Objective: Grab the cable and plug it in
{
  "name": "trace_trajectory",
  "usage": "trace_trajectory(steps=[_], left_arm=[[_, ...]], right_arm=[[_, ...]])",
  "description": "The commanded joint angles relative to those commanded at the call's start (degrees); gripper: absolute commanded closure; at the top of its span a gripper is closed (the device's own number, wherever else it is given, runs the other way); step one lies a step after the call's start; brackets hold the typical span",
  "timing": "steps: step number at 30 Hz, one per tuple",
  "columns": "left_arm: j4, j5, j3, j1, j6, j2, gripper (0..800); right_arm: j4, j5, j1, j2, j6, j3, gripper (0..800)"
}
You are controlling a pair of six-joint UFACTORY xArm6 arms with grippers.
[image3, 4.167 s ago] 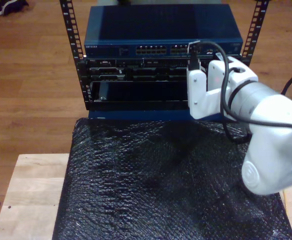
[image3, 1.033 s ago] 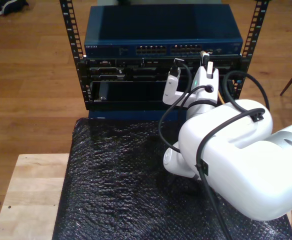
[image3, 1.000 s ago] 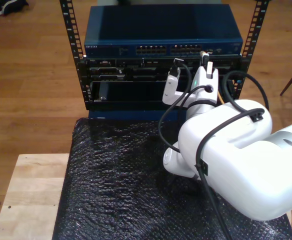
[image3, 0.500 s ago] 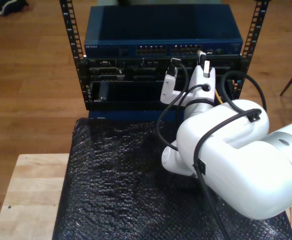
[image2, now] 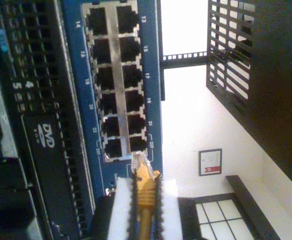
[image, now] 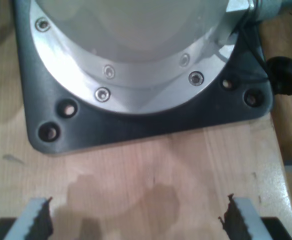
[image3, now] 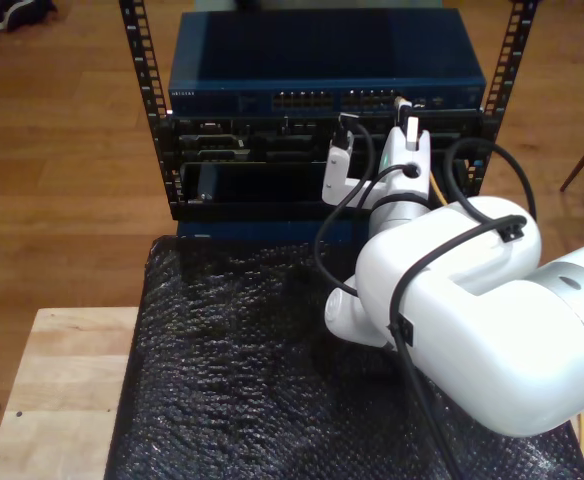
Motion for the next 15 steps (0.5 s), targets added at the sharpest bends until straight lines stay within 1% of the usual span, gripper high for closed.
trace_trajectory(steps=[15], left_arm=[[0.0, -0.1, 0.0, 0.0, 0.0, 0.0, 0]], right_arm=[[-1.4, 0.7, -1.1, 0.0, -1.0, -0.4, 800]])
